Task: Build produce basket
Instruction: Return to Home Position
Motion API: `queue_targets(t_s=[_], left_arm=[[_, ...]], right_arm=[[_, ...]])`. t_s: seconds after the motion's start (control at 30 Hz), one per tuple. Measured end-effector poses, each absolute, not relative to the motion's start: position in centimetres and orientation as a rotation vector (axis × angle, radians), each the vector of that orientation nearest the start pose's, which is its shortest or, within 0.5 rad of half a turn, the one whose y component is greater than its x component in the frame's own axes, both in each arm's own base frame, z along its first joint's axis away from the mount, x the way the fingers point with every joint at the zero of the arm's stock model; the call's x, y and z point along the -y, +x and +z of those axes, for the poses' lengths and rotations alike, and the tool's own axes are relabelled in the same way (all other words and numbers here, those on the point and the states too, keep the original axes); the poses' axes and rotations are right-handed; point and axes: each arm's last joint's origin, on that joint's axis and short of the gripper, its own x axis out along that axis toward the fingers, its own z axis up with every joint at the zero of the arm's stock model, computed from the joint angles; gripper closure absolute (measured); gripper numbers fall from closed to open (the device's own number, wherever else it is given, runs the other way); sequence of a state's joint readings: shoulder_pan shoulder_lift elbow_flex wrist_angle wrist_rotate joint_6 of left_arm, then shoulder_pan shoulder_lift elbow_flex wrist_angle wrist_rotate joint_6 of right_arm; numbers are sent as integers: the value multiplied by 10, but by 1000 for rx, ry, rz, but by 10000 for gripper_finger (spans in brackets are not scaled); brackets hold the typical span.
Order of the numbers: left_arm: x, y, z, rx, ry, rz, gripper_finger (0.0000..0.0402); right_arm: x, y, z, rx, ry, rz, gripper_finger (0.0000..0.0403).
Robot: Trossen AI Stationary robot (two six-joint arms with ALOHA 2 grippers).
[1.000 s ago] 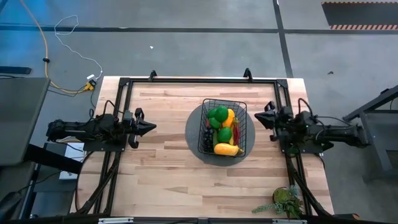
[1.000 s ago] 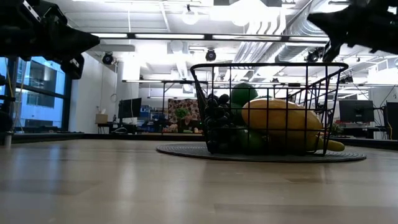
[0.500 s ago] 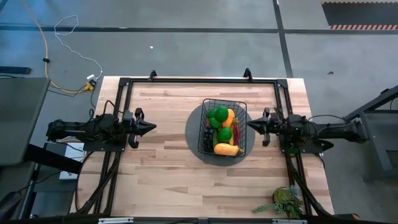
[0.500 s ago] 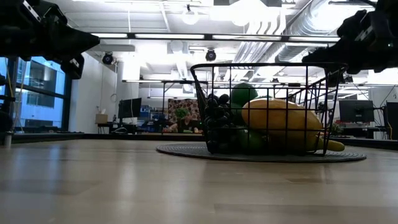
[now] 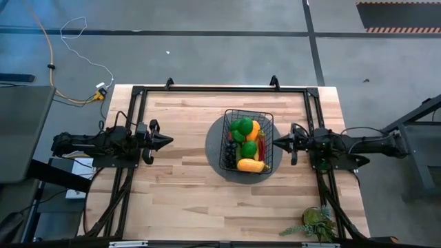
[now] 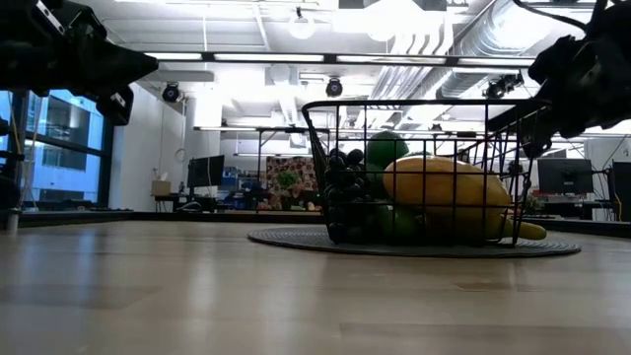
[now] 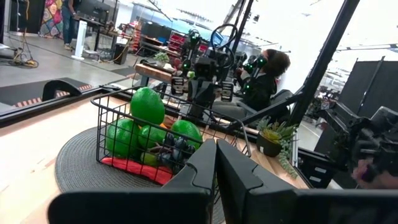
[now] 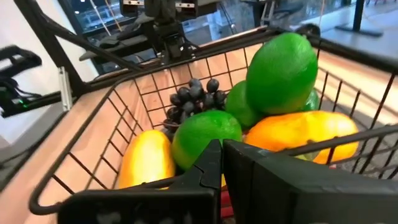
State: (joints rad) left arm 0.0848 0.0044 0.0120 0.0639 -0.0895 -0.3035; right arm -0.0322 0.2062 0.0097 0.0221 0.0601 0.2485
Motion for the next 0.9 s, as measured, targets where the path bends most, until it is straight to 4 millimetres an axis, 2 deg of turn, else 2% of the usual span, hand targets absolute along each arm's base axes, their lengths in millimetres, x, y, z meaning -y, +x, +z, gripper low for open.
queue_targets(t_s=[0.23,0.9], left_arm=[[-11,96,173,97,-303,162,398],[-11,96,173,98,-303,162,398]], right_arm=[[5,109,152,-158,362,-122,403],[5,109,152,-160,355,-122,403]])
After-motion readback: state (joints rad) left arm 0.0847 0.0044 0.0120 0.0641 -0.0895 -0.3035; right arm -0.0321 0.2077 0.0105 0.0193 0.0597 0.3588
